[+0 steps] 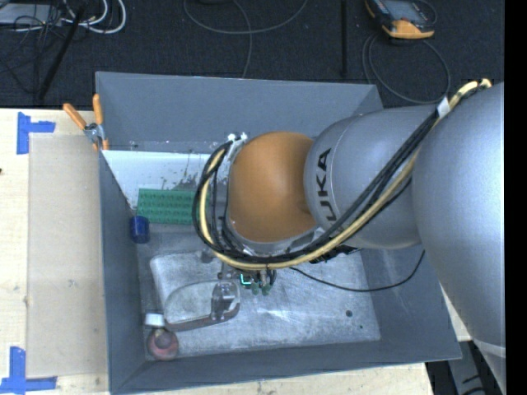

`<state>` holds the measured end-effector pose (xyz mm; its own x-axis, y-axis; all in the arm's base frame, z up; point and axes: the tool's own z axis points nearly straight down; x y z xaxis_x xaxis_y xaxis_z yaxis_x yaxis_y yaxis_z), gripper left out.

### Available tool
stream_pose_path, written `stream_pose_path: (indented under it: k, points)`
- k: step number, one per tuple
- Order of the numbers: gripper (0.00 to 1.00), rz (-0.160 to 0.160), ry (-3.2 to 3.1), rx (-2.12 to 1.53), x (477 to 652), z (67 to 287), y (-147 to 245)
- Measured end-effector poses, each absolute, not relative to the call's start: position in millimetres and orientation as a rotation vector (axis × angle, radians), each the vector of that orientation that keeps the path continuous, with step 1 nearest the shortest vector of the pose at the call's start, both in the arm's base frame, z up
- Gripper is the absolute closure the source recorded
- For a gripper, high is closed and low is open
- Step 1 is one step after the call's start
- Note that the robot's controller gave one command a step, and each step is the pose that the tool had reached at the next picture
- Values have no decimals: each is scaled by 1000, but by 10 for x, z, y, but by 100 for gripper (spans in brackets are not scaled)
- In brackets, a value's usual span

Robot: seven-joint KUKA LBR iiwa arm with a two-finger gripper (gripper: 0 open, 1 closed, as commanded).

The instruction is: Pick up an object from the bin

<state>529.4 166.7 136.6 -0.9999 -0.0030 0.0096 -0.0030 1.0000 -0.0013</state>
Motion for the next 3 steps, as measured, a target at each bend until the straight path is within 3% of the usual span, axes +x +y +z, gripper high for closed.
stream_pose_path:
  k: [1, 2, 3]
  points:
    - [0, -7, -3158, 66, 5350, 1035, 1699]
    - [100, -8, -3155, 64, 5348, 1035, 1703]
    - [100, -2, -3148, 68, 5452, 2290, 1637]
